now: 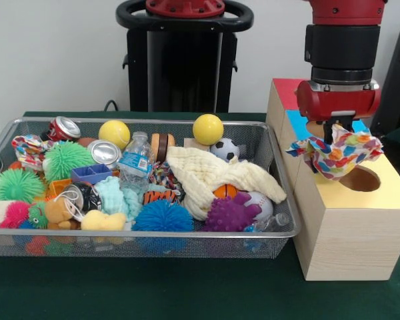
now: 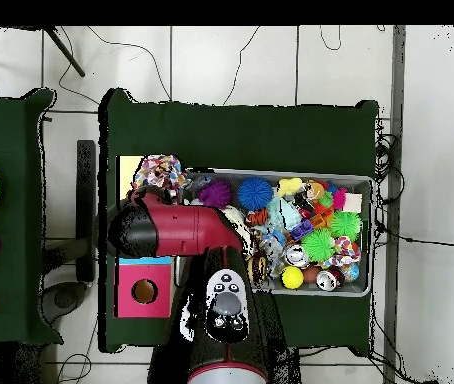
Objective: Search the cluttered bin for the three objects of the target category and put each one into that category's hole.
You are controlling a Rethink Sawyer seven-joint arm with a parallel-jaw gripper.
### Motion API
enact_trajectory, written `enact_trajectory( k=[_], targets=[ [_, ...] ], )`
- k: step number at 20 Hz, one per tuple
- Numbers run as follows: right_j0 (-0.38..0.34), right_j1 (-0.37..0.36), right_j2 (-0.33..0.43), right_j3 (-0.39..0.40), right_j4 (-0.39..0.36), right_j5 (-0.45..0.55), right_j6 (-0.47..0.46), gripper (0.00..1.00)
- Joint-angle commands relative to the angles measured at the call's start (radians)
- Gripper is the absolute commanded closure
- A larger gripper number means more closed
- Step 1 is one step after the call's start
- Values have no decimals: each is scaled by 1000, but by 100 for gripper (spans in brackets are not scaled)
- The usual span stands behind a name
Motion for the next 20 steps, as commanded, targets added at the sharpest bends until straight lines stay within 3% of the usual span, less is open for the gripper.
enact_trajectory(
  k=[1,20],
  targets=[
    [-17,38,107,59,44,-73,212,100],
    [-30,43,176,97,92,-108,226,100]
  ],
)
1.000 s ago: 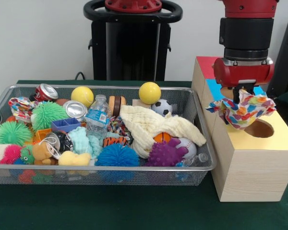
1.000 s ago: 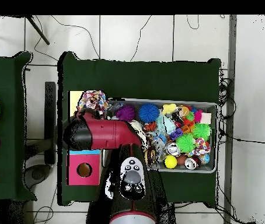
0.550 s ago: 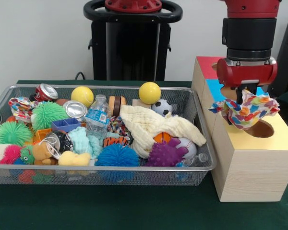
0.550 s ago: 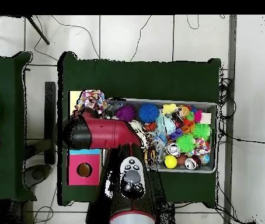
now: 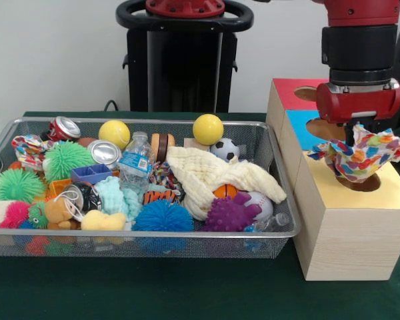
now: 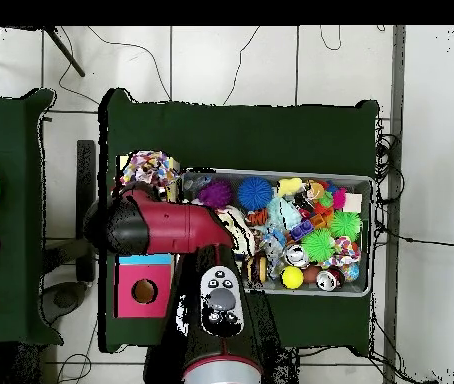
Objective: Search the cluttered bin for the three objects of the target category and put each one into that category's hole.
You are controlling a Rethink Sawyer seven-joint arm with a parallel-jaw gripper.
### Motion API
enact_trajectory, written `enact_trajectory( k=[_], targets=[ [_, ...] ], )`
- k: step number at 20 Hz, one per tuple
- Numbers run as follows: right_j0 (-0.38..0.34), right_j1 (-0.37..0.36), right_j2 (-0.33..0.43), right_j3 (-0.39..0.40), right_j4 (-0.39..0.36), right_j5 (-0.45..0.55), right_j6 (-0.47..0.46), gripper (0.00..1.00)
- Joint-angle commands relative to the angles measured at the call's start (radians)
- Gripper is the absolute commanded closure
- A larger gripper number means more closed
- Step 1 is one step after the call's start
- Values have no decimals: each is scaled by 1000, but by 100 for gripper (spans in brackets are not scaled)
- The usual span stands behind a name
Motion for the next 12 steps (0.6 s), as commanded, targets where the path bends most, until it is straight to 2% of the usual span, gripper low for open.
enact_trajectory(
  k=[1,12],
  targets=[
    [-24,43,129,95,49,-79,232,100],
    [-6,58,110,117,61,-126,244,100]
  ],
)
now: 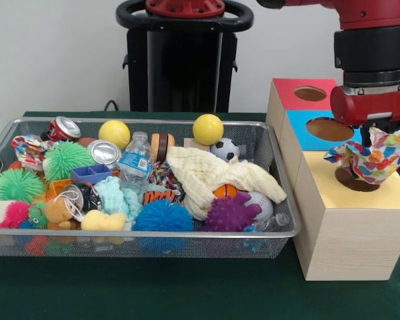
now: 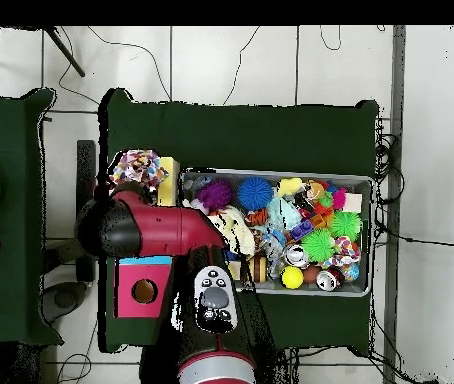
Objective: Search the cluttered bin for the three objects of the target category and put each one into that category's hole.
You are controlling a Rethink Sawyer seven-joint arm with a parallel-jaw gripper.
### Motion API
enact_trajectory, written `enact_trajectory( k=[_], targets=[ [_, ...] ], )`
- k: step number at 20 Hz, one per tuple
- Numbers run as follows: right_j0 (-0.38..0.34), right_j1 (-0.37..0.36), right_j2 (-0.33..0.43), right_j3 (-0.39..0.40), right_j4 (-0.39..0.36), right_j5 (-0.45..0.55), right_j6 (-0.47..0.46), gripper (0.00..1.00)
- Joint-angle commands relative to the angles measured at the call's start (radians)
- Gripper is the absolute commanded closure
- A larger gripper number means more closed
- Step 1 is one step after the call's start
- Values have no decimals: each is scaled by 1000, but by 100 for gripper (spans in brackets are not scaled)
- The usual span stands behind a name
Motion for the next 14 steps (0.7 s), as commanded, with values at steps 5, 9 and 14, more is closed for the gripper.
enact_trajectory(
  k=[5,9,14],
  targets=[
    [-7,74,72,102,31,-83,247,100],
    [0,82,56,100,30,-91,246,100],
    [6,90,40,101,30,-98,246,100]
  ],
)
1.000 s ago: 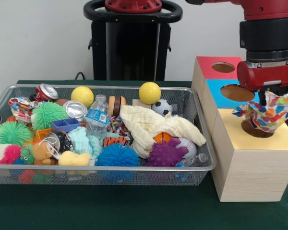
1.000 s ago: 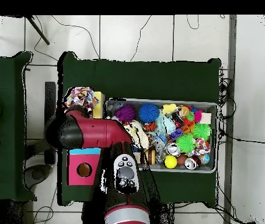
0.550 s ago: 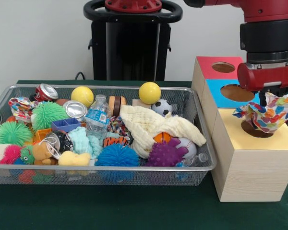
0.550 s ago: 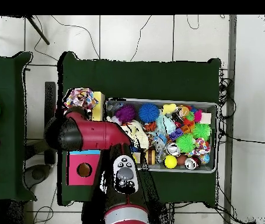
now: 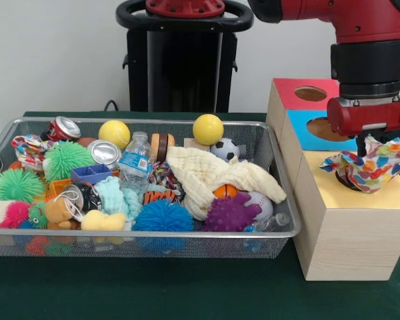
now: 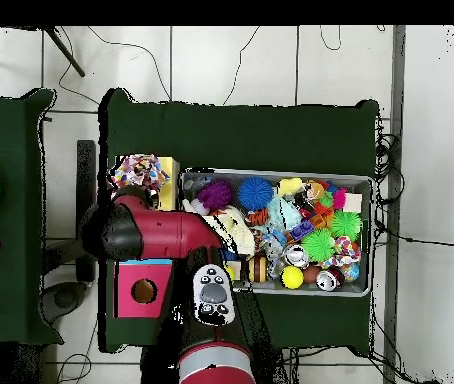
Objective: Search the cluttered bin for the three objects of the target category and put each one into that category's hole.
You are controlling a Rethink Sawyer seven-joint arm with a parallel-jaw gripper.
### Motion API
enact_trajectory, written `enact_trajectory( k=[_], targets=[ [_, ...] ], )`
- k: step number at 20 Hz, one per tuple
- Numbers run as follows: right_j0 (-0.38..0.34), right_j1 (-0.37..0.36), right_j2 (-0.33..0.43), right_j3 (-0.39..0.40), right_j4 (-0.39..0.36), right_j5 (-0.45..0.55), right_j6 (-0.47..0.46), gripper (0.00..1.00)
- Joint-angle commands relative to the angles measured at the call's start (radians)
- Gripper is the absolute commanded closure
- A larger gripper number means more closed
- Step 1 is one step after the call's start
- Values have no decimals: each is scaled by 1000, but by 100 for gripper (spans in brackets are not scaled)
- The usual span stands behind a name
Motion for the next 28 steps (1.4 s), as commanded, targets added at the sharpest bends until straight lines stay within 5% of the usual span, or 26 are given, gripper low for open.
enact_trajectory(
  k=[1,16,28],
  targets=[
    [1,59,41,92,29,-46,247,100],
    [116,100,-131,55,112,67,252,100],
    [132,102,-161,23,88,-31,199,100]
  ],
)
